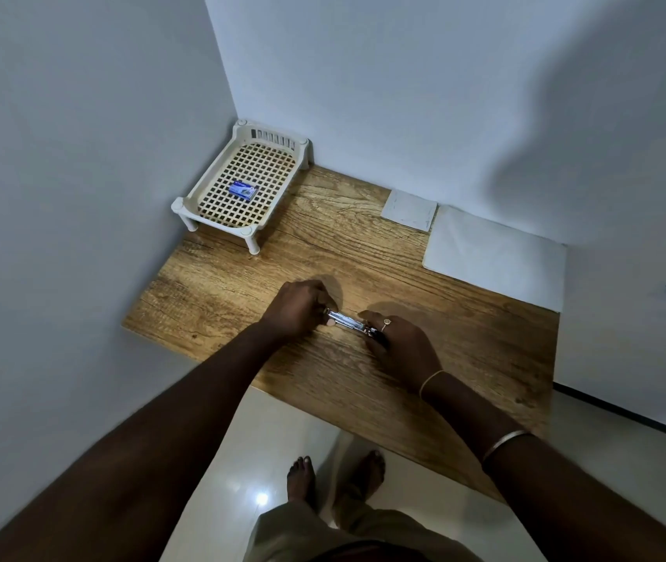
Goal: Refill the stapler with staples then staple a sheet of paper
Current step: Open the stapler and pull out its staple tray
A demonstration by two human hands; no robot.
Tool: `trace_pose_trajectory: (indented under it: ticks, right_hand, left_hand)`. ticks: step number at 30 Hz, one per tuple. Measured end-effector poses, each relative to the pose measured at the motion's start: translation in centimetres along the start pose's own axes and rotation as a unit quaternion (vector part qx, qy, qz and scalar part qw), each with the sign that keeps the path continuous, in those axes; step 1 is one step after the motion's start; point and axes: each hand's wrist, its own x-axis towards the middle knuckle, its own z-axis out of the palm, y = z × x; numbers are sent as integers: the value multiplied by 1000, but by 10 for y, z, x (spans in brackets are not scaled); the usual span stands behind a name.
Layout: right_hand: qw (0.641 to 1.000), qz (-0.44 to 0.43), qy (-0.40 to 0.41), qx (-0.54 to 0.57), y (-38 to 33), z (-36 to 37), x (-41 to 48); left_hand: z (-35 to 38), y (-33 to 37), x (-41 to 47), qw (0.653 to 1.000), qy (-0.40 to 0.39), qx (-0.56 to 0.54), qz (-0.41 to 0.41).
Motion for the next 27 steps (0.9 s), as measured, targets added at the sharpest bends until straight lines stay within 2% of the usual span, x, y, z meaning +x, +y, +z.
trace_pose_trajectory:
  ticks: [7,18,27]
  right_hand:
    - [998,50,16,41,2,9,1]
    - [992,63,25,107,11,7,-7]
    - [980,52,18,193,19,-9,6]
  left_hand:
    - [6,-4,-5,999,30,-3,-18]
    - [38,-11,-58,986,107,-48,-118]
    - [36,2,-53,985,116,-55,-118]
